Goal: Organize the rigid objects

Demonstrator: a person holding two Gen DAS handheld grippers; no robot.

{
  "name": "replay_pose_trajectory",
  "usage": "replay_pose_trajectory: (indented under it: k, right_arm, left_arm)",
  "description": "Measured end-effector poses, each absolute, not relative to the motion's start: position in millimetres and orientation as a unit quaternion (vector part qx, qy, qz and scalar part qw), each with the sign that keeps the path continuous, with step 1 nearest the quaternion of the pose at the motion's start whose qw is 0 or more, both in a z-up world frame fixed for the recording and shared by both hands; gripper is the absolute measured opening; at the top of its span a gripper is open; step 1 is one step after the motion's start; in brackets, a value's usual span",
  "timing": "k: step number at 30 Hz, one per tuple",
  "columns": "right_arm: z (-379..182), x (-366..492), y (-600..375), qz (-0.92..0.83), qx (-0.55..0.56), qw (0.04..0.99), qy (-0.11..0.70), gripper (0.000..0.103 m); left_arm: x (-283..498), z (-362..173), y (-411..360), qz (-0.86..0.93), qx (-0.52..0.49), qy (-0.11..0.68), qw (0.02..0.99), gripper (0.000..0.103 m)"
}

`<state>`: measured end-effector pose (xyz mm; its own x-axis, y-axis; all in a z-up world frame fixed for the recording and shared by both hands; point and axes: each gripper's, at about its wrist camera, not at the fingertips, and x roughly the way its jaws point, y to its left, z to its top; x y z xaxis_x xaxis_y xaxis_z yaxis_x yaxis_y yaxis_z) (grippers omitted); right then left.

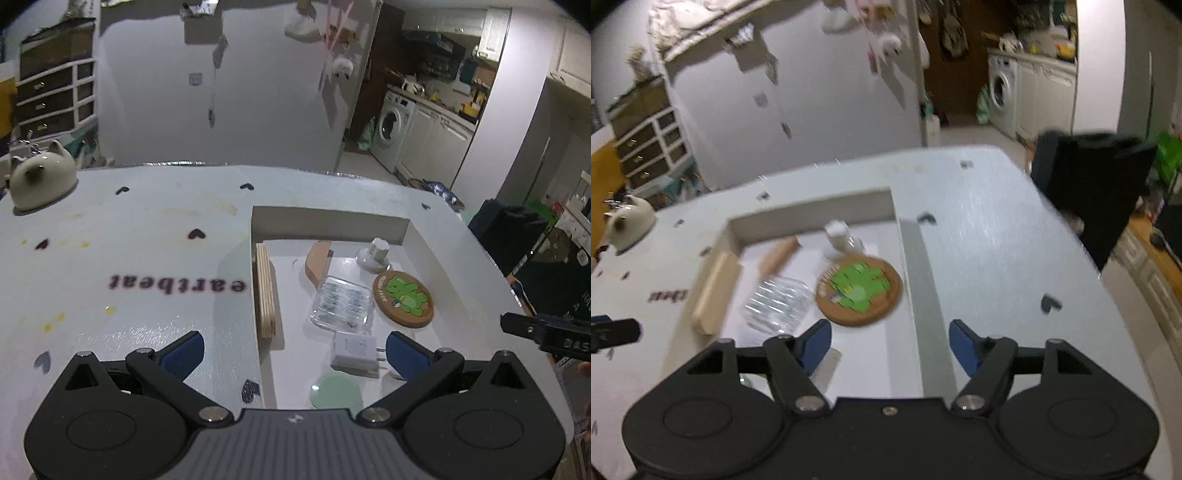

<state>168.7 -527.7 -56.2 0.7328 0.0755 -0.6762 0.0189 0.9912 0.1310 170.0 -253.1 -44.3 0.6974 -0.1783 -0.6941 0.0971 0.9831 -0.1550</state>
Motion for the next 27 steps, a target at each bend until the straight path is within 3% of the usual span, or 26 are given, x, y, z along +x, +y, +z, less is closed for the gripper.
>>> replay_pose_trajectory:
  k: [12, 27]
  right_arm:
    - [-12.1, 84.6, -522.7, 0.054, 0.049, 0.951, 0.301, 0.087]
    - [2.6, 6.8, -512.2, 0.032, 0.026, 0.967, 0.252, 0.103]
  left_arm:
    - [86.5, -7.6, -263.9, -0.066, -0.061, 0.308, 0.947, 0.103]
    - [13.7, -4.2, -266.9, -0.056, -0.038, 0.291, 0.954, 0.103]
